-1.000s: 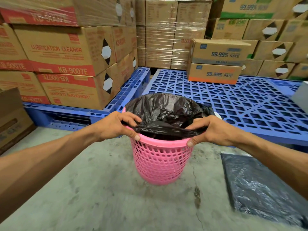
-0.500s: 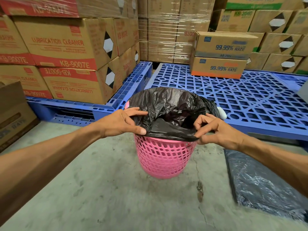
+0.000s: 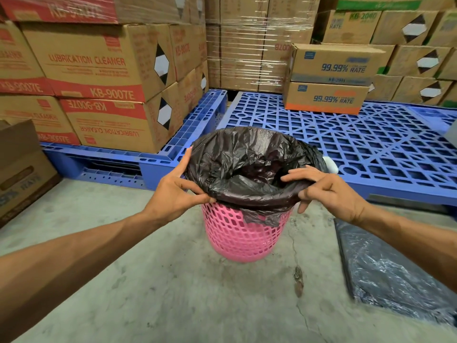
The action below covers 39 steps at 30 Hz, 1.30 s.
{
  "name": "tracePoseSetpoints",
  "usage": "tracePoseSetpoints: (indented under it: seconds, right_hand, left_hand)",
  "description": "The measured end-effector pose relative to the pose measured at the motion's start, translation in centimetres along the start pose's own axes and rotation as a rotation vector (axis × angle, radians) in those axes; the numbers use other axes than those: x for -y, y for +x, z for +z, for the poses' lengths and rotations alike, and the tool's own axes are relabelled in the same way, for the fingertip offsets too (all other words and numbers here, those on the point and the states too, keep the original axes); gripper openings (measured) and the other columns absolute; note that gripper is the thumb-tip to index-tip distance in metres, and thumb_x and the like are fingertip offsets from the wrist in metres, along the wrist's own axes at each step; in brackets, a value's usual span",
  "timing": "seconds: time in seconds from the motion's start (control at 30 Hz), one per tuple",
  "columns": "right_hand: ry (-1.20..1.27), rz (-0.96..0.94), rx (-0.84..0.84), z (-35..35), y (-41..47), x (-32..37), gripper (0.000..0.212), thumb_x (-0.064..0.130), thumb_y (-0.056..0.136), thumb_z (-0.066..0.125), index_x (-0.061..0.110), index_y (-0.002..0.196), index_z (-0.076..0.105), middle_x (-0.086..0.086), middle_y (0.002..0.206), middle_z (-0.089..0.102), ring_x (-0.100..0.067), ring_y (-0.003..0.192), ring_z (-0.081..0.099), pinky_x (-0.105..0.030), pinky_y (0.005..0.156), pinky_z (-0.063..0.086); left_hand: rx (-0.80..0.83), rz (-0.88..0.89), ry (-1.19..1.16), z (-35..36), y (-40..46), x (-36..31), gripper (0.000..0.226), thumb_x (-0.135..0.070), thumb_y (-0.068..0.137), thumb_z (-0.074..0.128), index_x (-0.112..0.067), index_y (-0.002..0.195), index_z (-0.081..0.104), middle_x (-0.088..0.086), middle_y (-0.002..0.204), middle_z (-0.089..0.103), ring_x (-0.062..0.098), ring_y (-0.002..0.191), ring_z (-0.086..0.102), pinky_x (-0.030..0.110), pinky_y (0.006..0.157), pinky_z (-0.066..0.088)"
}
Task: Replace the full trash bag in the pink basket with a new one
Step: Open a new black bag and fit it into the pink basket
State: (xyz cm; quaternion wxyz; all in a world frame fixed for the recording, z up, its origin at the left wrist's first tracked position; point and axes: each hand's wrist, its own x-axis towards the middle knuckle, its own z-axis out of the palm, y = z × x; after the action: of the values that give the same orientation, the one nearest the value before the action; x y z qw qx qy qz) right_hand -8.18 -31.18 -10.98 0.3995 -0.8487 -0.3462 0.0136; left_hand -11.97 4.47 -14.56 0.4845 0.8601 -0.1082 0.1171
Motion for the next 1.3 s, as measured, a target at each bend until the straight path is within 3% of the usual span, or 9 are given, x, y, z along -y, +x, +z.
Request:
tracePoseSetpoints:
  seconds: [0.2, 0.3, 0.47, 0.63, 0.77, 1.07, 1.13, 1.23, 1.3]
  right_hand:
    - [-0.023, 0.137, -0.376, -1.1, 1.6, 1.3, 0.037, 0.007, 0.093, 0.057, 0.003, 0.061, 0.075, 0.005, 0.081, 0.077, -0.015, 0.085, 0.072, -0.03, 0.074, 0.058]
    - [-0.29, 0.105, -0.251, -1.6, 4.1, 2.1, 0.025, 0.031, 0.093, 0.065, 0.02, 0.075, 0.08, 0.01, 0.098, 0.075, -0.005, 0.088, 0.068, -0.022, 0.077, 0.053]
    - [-0.444, 0.201, 0.13, -0.9, 8.2, 3.1, 0.034, 0.053, 0.094, 0.056, 0.035, 0.118, 0.072, 0.008, 0.133, 0.062, -0.014, 0.118, 0.058, -0.028, 0.1, 0.041]
    - [-0.436, 0.421, 0.481, 0.9, 11.1, 3.4, 0.054, 0.07, 0.092, 0.039, 0.047, 0.139, 0.051, 0.009, 0.147, 0.051, -0.021, 0.134, 0.047, -0.039, 0.114, 0.032]
    - [-0.523, 0.514, 0.64, 2.3, 11.7, 1.8, 0.064, 0.074, 0.091, 0.034, 0.043, 0.146, 0.044, 0.009, 0.155, 0.04, -0.02, 0.142, 0.038, -0.043, 0.119, 0.022]
    - [-0.653, 0.596, 0.738, 2.5, 12.5, 2.1, 0.064, 0.072, 0.091, 0.039, 0.036, 0.144, 0.05, 0.004, 0.153, 0.043, -0.024, 0.139, 0.04, -0.045, 0.115, 0.028]
    - [-0.771, 0.566, 0.702, 2.2, 12.9, 2.8, 0.06, 0.069, 0.091, 0.046, 0.035, 0.138, 0.057, 0.002, 0.146, 0.052, -0.025, 0.131, 0.049, -0.043, 0.11, 0.036]
    - [-0.852, 0.541, 0.725, 2.3, 13.4, 3.0, 0.053, 0.061, 0.094, 0.048, 0.033, 0.139, 0.056, 0.001, 0.142, 0.055, -0.025, 0.125, 0.052, -0.038, 0.105, 0.04]
    - [-0.876, 0.625, 0.825, 2.5, 12.9, 2.5, 0.048, 0.048, 0.096, 0.051, 0.025, 0.137, 0.058, 0.0, 0.135, 0.058, -0.023, 0.116, 0.054, -0.031, 0.1, 0.04]
  left_hand:
    - [0.071, -0.326, -0.242, -0.5, 0.6, 0.0, 0.02, -0.017, 0.07, 0.087, -0.006, 0.087, 0.081, -0.006, 0.12, 0.071, 0.009, 0.114, 0.065, 0.023, 0.089, 0.055]
    - [0.161, -0.425, -0.167, -2.9, 2.0, -0.1, 0.017, -0.02, 0.085, 0.073, -0.007, 0.092, 0.081, -0.002, 0.103, 0.078, 0.014, 0.106, 0.069, 0.033, 0.092, 0.056]
    - [-0.35, -0.307, 0.285, -4.5, 6.0, -1.6, 0.041, -0.037, 0.087, 0.052, -0.008, 0.067, 0.072, 0.007, 0.072, 0.075, 0.021, 0.061, 0.06, 0.042, 0.073, 0.057]
    - [0.137, -0.182, 0.37, -1.1, 9.8, -3.4, 0.053, -0.048, 0.101, 0.044, -0.021, 0.146, 0.041, -0.003, 0.142, 0.049, 0.018, 0.127, 0.05, 0.036, 0.102, 0.04]
    - [0.067, -0.354, 0.397, 1.3, 10.9, -1.5, 0.072, -0.052, 0.103, 0.032, -0.014, 0.159, 0.005, 0.006, 0.165, -0.016, 0.029, 0.153, -0.002, 0.052, 0.122, 0.011]
    - [0.006, -0.682, -0.321, -0.5, 10.7, 1.3, 0.074, -0.067, 0.097, 0.02, -0.017, 0.14, 0.053, 0.004, 0.139, 0.057, 0.027, 0.127, 0.054, 0.049, 0.113, 0.037]
    - [-0.019, -0.551, 0.081, -1.0, 11.2, 0.2, 0.078, -0.068, 0.096, 0.014, -0.016, 0.143, 0.048, 0.009, 0.143, 0.053, 0.031, 0.131, 0.048, 0.049, 0.111, 0.035]
    - [-0.14, 0.21, 0.613, -0.7, 13.5, -3.2, 0.055, -0.047, 0.102, 0.03, -0.01, 0.131, 0.059, 0.011, 0.128, 0.063, 0.03, 0.121, 0.055, 0.044, 0.101, 0.04]
    - [0.183, 0.567, 0.796, 0.9, 14.8, -5.3, 0.047, -0.043, 0.101, 0.036, -0.019, 0.133, 0.062, 0.004, 0.136, 0.06, 0.026, 0.129, 0.05, 0.044, 0.11, 0.035]
